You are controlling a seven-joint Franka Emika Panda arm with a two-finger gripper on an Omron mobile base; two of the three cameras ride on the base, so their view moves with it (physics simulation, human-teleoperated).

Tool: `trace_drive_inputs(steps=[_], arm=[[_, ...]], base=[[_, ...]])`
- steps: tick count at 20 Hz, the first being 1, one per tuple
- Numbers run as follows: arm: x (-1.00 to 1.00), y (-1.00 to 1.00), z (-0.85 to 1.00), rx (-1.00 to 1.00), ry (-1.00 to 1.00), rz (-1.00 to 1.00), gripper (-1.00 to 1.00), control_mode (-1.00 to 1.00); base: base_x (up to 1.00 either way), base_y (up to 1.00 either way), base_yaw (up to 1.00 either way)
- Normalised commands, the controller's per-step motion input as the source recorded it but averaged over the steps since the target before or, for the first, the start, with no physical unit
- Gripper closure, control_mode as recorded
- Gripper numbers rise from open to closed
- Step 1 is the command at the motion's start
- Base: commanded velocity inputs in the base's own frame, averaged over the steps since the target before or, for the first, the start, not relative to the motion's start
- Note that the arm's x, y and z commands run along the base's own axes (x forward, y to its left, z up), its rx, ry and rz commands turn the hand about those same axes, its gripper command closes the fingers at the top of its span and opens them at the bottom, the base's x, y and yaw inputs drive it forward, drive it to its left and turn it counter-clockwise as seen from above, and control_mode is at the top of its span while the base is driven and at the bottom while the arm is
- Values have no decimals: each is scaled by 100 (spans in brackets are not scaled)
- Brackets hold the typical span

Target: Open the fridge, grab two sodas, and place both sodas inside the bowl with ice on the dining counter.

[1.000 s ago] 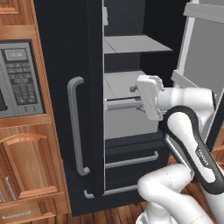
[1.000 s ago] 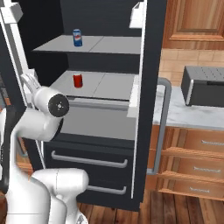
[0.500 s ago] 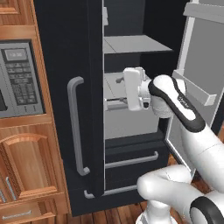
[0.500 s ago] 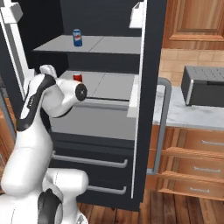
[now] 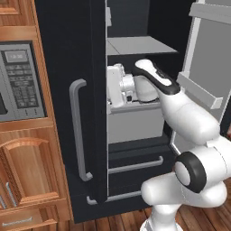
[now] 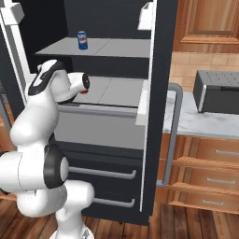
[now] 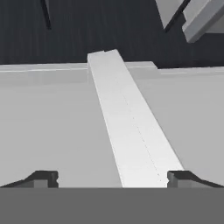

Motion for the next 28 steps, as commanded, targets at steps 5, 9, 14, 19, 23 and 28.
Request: trace_drive_inputs(steps=[5, 9, 14, 19, 23, 28], arm=[[-11, 100, -7, -21, -1, 18, -100, -100], [-32, 100, -15, -30, -6, 17, -100, -100], [-23, 100, -21, -28, -6, 16, -100, -100], [-27, 72, -18, -17, -5, 8, -100, -100], [-67, -42, -1, -5, -16, 3, -100, -100], [-76, -78, 0, -12, -22, 3, -100, -100]], base=[[0, 0, 0], [0, 0, 0], [0, 0, 0], [0, 0, 0], [0, 0, 0], [0, 0, 0]])
